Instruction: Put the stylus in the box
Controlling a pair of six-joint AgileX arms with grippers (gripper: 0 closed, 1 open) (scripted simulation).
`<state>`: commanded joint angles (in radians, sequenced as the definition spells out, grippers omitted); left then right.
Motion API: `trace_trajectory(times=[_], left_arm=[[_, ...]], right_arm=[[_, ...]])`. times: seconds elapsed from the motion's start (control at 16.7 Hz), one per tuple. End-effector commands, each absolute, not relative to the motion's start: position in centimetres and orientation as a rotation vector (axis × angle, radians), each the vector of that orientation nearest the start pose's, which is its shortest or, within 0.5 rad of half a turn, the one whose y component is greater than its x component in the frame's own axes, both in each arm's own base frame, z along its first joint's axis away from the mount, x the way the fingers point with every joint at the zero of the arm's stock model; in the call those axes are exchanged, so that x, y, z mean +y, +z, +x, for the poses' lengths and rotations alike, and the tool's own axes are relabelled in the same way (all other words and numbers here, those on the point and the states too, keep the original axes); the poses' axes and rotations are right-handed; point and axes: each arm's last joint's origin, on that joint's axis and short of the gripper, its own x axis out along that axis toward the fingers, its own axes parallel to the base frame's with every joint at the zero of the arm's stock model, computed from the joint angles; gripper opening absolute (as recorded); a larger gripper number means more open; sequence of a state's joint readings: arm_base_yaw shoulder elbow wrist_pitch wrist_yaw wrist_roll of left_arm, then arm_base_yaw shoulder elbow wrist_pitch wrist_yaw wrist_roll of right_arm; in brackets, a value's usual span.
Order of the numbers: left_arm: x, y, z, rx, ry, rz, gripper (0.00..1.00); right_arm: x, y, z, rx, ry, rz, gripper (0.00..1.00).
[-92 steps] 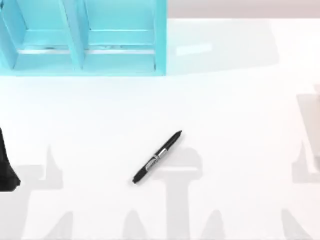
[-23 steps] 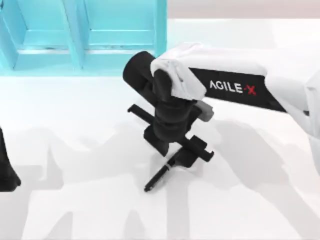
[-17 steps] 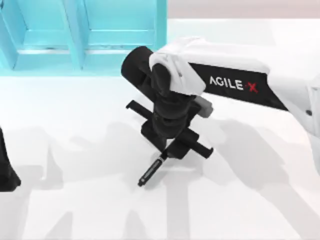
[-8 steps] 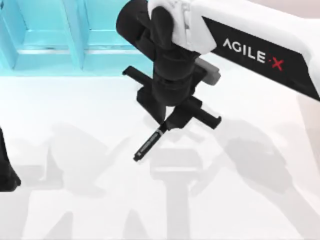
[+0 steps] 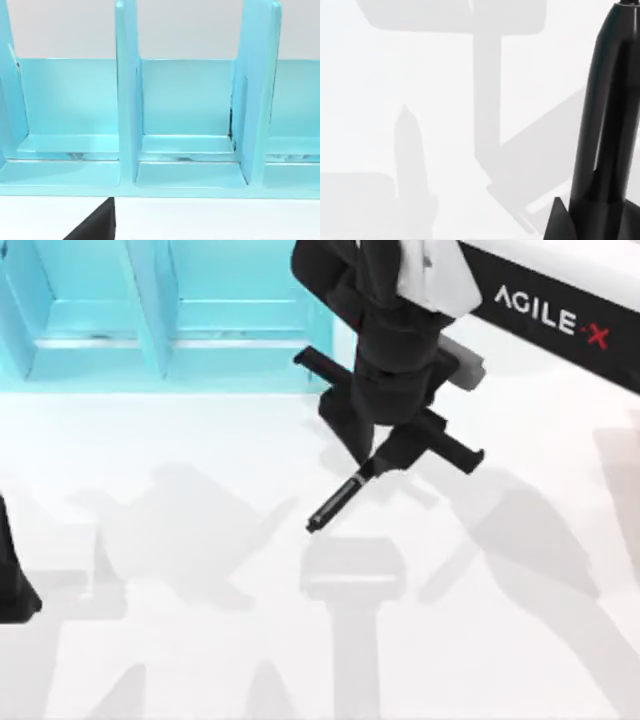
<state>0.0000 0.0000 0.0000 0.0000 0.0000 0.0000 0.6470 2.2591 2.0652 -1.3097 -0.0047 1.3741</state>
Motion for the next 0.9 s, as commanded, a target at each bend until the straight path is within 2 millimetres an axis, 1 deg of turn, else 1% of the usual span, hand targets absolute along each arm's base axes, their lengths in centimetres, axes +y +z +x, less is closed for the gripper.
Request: trace_trajectory(times=[0.06,0.12,0.18,0.3,0.42,0.48,0.54,0.66,0.72,0.78,0.84,0.9], left_arm=[[-0.1,16.0,10.6,0.0,0.0,0.0,1.0],[-0.1,16.0,10.6,0.0,0.0,0.0,1.0],[-0.1,16.0,10.6,0.0,0.0,0.0,1.0],[-0.1,16.0,10.6,0.0,0.0,0.0,1.0],[-0.1,16.0,10.6,0.0,0.0,0.0,1.0],[-0.1,16.0,10.6,0.0,0.0,0.0,1.0],[-0.1,16.0,10.6,0.0,0.0,0.0,1.0],[-0.1,16.0,10.6,0.0,0.0,0.0,1.0],[-0.1,16.0,10.6,0.0,0.0,0.0,1.0],[-0.1,16.0,10.6,0.0,0.0,0.0,1.0],[-0.1,16.0,10.6,0.0,0.0,0.0,1.0],[-0.1,16.0,10.6,0.0,0.0,0.0,1.0]], right_arm=[[25.7,21.8,36.9,1.462,-0.534,0.632,0.0],[23.3,22.0,38.1,1.454,-0.565,0.662,0.0],[20.5,22.1,39.2,1.445,-0.602,0.697,0.0],[13.6,22.3,41.2,1.421,-0.692,0.78,0.0],[5.5,22.5,42.1,1.388,-0.799,0.877,0.0],[1.3,22.6,41.9,1.369,-0.853,0.928,0.0],[-2.8,22.7,41.3,1.347,-0.907,0.979,0.0],[-10.1,23.0,39.0,1.299,-1.003,1.077,0.0],[-13.2,23.1,37.5,1.275,-1.042,1.12,0.0],[-15.7,23.3,36.0,1.252,-1.075,1.158,0.0],[-17.8,23.4,34.5,1.231,-1.1,1.19,0.0],[-19.4,23.6,33.1,1.211,-1.119,1.217,0.0]])
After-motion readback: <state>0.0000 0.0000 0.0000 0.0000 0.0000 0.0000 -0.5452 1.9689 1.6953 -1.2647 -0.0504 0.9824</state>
